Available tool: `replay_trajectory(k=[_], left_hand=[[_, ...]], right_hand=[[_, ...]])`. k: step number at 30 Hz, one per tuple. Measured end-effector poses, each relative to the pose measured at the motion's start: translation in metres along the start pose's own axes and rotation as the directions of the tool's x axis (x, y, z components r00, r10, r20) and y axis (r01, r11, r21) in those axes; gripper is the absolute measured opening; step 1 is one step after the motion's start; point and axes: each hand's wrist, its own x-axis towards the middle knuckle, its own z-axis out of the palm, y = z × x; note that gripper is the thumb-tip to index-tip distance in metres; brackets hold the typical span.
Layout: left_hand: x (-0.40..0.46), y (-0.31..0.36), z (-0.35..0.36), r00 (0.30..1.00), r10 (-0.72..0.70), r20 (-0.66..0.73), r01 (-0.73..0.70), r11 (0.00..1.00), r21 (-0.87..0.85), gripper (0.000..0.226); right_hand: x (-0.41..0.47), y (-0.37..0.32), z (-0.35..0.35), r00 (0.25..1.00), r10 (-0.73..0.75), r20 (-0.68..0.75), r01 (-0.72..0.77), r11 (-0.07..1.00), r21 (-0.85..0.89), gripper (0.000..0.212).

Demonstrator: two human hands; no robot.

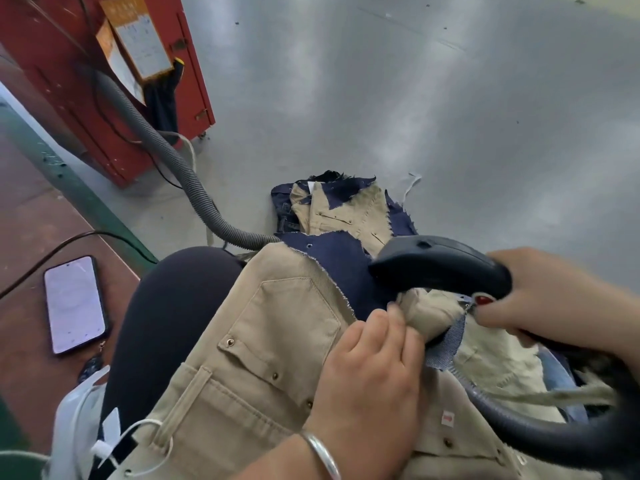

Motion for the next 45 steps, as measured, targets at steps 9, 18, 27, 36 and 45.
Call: replay_trajectory(k=[9,18,27,36,45], left_hand=[[-0.001,0.0,-0.001,1.0,-0.001,0.018,0.002,1.0,-0.011,0.027],[0.002,0.0,-0.001,0.998,0.03,-0.061,-0.033,0.998,-0.046,0.023],[0.0,-0.003,-0.001,0.999,0.013,-0.036,-0.015,0.998,-0.054,0.02],[-0.002,-0.002,0.0,0.999,0.007,-0.042,-0.009,0.998,-0.058,0.019],[-0.002,-0.001,-0.001,0.998,0.044,-0.04,-0.047,0.996,-0.079,0.027]], right_hand=[[0.046,-0.022,-0.021,0.987,-0.044,-0.157,0.051,0.998,0.042,0.016],[-0.024,-0.016,-0.046,0.984,-0.068,-0.163,0.059,0.996,-0.06,0.045],[0.031,-0.051,-0.01,0.981,-0.193,0.008,0.193,0.976,-0.103,0.014],[0.091,-0.091,-0.034,0.966,-0.189,-0.174,0.183,0.982,-0.05,0.016],[0.012,-0.072,-0.072,0.981,-0.186,-0.054,0.17,0.96,-0.221,0.03]])
